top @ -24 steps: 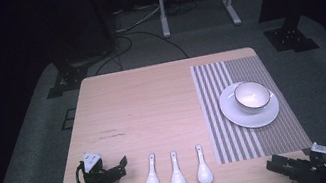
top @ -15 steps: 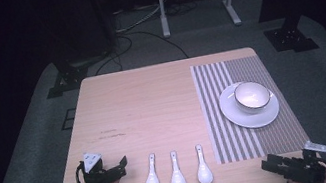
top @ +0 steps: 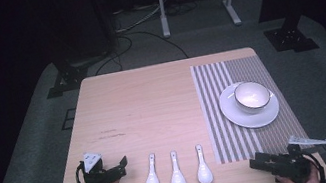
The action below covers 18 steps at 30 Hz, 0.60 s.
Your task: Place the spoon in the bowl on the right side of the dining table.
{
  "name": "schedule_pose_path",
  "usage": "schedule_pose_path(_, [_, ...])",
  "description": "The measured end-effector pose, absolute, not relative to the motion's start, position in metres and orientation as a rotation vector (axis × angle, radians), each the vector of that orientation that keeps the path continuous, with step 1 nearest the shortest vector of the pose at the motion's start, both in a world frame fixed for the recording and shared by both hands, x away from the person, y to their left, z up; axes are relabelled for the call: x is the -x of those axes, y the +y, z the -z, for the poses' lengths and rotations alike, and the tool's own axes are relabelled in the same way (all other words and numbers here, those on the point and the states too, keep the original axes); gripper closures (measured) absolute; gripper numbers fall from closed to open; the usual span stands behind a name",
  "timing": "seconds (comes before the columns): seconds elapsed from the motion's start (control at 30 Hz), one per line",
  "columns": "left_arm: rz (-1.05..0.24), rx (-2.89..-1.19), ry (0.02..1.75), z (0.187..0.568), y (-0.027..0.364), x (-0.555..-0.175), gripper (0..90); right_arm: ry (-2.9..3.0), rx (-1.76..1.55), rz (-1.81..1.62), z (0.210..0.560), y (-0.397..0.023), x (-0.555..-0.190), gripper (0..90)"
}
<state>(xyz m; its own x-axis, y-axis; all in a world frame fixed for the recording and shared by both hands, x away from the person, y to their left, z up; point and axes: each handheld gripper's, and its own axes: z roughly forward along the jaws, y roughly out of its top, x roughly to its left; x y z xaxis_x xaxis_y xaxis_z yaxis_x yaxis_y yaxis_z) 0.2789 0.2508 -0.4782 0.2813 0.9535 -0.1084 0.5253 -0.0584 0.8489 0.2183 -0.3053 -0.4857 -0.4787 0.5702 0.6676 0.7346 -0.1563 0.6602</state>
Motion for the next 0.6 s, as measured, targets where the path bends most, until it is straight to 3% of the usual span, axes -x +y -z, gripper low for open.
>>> schedule_pose_path(0.6, [-0.634,-1.703,1.361,0.478,0.251,-0.279,0.2,-2.009,1.360,1.593,0.476,-0.238,-0.261,29.8])
